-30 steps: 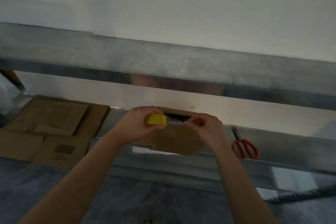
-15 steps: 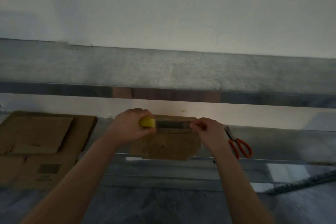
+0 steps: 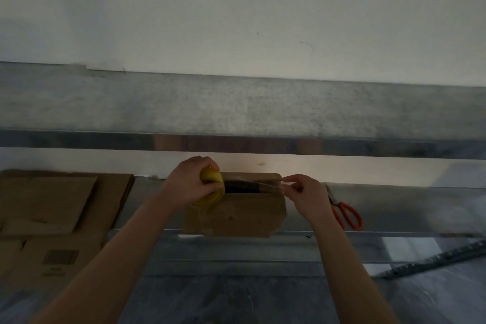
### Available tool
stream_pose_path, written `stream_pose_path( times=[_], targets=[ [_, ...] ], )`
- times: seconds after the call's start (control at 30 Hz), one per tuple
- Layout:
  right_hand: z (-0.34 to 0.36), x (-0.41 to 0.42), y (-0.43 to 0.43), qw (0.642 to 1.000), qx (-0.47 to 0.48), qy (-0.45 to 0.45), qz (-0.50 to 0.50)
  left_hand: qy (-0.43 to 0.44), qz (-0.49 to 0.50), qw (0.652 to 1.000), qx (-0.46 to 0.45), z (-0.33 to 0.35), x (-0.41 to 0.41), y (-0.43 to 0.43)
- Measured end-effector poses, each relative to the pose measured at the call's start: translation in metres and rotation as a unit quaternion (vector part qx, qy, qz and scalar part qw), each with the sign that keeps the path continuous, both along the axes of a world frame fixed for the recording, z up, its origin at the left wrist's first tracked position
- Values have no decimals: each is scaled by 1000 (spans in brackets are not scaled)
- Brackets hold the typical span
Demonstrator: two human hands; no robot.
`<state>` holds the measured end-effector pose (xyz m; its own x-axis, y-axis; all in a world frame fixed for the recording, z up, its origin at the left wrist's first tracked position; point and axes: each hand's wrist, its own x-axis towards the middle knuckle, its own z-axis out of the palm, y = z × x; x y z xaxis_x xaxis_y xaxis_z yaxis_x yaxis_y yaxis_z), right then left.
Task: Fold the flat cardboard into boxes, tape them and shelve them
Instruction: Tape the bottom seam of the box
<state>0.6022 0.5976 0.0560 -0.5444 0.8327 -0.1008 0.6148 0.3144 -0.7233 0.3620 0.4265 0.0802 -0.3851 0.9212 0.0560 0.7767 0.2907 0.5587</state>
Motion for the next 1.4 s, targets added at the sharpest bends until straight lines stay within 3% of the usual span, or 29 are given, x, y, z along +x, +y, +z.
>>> stream_pose_path(
  times=[0.37,0.47,0.6,0.73,1.0,1.3,1.4],
  targets=[
    [-16,8,8,991,-83,99,-28,50,-43,995,-75,-14,1,16],
    [-23,9,14,988,-118,101,-20,-18,-50,994,-99,-12,-3,12],
    [-35,7,18,977,-175,115,-30,-122,-43,989,-66,-26,-2,-2],
    [-45,5,14,957,-236,161,-53,-64,-14,997,-33,-39,3,-1],
    [-45,10,13,936,-254,239,-51,-79,-25,996,38,-28,-4,6],
    [-47,7,10,938,-233,252,-41,66,-20,998,-8,-32,-7,6],
    [-47,9,11,943,-214,251,-46,61,-23,998,-23,-26,-5,8]
  ],
)
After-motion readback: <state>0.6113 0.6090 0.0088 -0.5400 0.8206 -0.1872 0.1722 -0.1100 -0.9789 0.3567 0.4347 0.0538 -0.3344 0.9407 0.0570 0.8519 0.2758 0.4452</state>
